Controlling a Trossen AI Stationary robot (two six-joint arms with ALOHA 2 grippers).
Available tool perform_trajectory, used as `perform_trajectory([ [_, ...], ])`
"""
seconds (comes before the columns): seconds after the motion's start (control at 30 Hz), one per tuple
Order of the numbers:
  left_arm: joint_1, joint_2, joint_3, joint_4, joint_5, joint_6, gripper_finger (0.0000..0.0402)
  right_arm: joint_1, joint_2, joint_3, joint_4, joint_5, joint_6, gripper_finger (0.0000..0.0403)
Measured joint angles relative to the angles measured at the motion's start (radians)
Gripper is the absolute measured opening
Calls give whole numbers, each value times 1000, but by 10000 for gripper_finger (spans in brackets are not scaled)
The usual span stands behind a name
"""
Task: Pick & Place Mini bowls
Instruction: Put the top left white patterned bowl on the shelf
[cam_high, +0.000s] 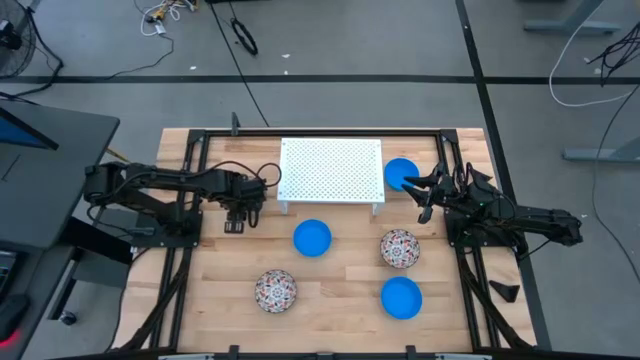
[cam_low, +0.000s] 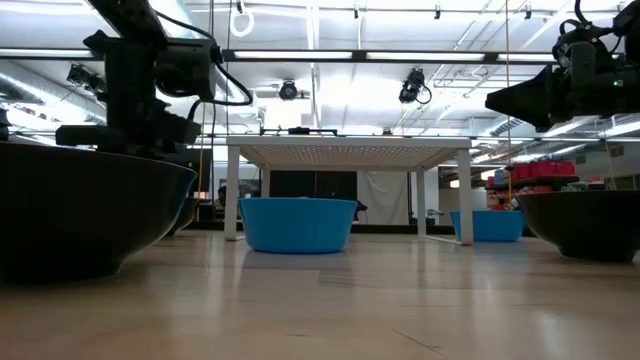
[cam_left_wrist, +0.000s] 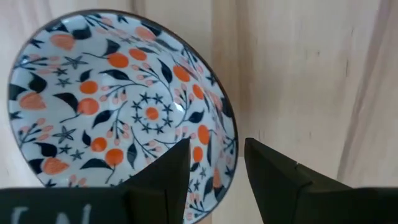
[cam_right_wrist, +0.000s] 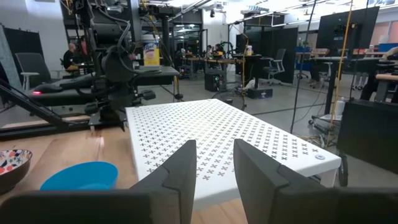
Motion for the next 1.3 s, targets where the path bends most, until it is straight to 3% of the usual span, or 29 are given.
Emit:
perform_trajectory([
  [0.3,16,1,0,25,0,5,149,0,0,0,0,0,0,110],
  [0.8,30,-2,4,25,85,7,22,0,0,0,0,0,0,110],
  [1.3,15,-28,2,28,35,-37,16,0,0,0,0,0,0,110],
])
